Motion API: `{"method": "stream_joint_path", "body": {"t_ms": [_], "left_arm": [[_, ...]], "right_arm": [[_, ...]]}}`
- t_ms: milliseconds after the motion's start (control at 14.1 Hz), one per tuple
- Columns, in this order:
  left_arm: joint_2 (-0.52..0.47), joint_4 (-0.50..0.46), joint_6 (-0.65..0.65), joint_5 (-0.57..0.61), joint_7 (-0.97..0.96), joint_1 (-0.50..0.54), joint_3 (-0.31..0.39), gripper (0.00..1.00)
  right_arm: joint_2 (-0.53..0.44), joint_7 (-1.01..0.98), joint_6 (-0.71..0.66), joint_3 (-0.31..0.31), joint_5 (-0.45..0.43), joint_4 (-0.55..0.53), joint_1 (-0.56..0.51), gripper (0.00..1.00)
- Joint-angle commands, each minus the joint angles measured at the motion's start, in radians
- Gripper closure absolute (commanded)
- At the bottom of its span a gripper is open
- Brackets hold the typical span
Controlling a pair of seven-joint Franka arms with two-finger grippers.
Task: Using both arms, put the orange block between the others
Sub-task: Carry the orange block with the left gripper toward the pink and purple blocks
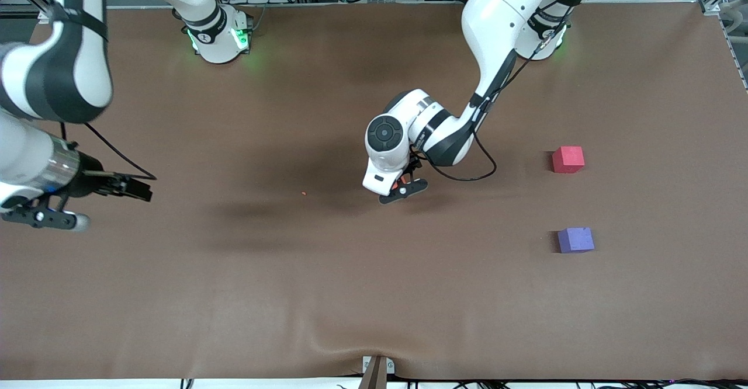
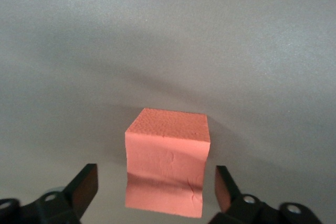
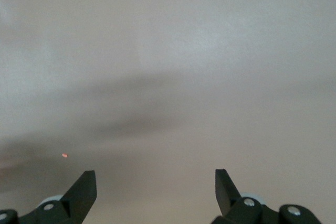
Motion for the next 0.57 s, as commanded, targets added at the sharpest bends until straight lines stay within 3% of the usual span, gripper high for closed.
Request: {"method": "stream_joint_path", "body": {"t_ms": [0,71,142,354,425,496], "left_arm": [[0.019,-0.007,0.045,0.006,-0.009,0.004,0.002,0.15],[0.027,-0.005,0.050,0.006,-0.007,0.004,0.002,0.23],[0.027,-0.005,0.050,0.006,-0.006,0.004,0.000,0.37],[0.027,-0.005,0.050,0.004,-0.004,0.004,0.000,0.88],[0.018,-0.003,0.048,0.004,0.007,0.010,0.000,1.00],[0.010,-0.002,0.041,0.004,0.022,0.034,0.000,1.00]], "right_arm": [[-0.134,0.011,-0.063,0.233,-0.127,-0.017,-0.200,0.00],[-0.174,0.013,-0.092,0.295,-0.202,-0.019,-0.237,0.00],[-0.204,0.011,-0.119,0.347,-0.246,-0.019,-0.286,0.00],[-0.258,0.005,-0.171,0.480,-0.258,-0.017,-0.405,0.00],[-0.264,0.005,-0.194,0.489,-0.256,-0.011,-0.408,0.00],[-0.268,0.001,-0.221,0.492,-0.247,0.010,-0.411,0.00]]}}
